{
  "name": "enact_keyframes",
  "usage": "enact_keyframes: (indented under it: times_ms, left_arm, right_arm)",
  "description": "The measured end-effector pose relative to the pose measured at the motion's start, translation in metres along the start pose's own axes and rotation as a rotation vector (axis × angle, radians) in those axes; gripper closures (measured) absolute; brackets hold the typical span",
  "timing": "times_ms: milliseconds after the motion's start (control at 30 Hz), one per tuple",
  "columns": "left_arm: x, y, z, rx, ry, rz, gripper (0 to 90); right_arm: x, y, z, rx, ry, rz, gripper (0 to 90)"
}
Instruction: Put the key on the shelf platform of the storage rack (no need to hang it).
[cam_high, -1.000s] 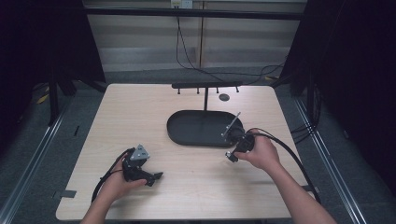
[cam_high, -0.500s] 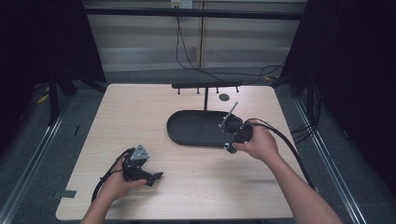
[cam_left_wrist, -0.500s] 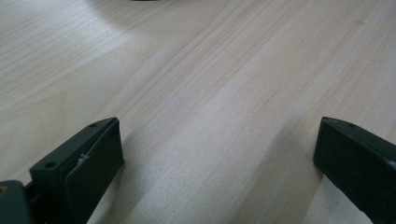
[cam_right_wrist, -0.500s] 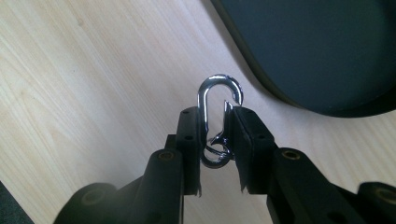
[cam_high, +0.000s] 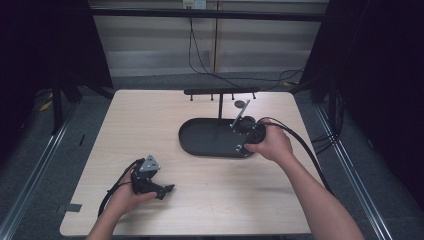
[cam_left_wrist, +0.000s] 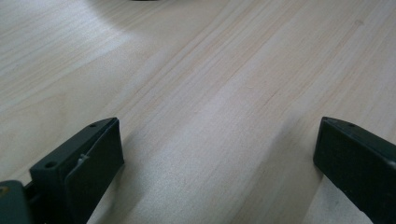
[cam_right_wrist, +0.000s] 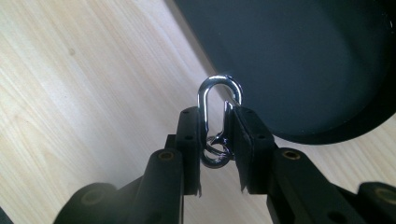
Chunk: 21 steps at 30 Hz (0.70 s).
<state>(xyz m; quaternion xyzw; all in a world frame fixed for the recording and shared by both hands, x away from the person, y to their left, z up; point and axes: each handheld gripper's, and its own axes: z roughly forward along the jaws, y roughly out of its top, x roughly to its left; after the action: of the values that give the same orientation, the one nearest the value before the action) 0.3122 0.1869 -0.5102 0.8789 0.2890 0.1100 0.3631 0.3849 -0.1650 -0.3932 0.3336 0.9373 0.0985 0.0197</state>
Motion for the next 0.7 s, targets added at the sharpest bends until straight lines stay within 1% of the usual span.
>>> enact_keyframes:
  times_ms: [167,233,300,333,400,533,600,700]
  left_arm:
    - [0.0,0.0,0.0,0.0,0.0,0.0,1.0]
    - [0.0,0.0,0.0,0.0,0.0,0.0,1.0]
    - [0.0,0.0,0.0,0.0,0.0,0.0,1.0]
    - [0.0,0.0,0.0,0.0,0.0,0.001,1.0]
    - [0.0,0.0,0.0,0.0,0.0,0.001,1.0]
    - [0.0,0.0,0.0,0.0,0.0,-0.001,1.0]
    - [0.0,0.0,0.0,-0.001,-0.001,-0.001,1.0]
    - [0.0,0.0,0.0,0.001,-0.002,0.001,1.0]
  right_arm:
    - [-0.004,0.002,0.0,-0.005,-0.007,0.004,73.0]
    - [-0.005,0.004,0.0,-0.016,-0.017,-0.002,72.9]
    - [-0.006,0.005,-0.001,-0.008,-0.016,-0.002,73.0]
    - [-0.007,0.005,0.0,-0.017,-0.017,-0.006,73.0]
    - [-0.009,0.006,0.0,-0.01,-0.02,0.001,73.0]
    - [-0.013,0.007,0.001,-0.023,-0.021,0.005,72.9]
    - [-0.015,0.008,-0.001,-0.017,-0.032,0.007,72.9]
    - [-0.016,0.011,-0.004,-0.032,-0.041,0.009,72.9]
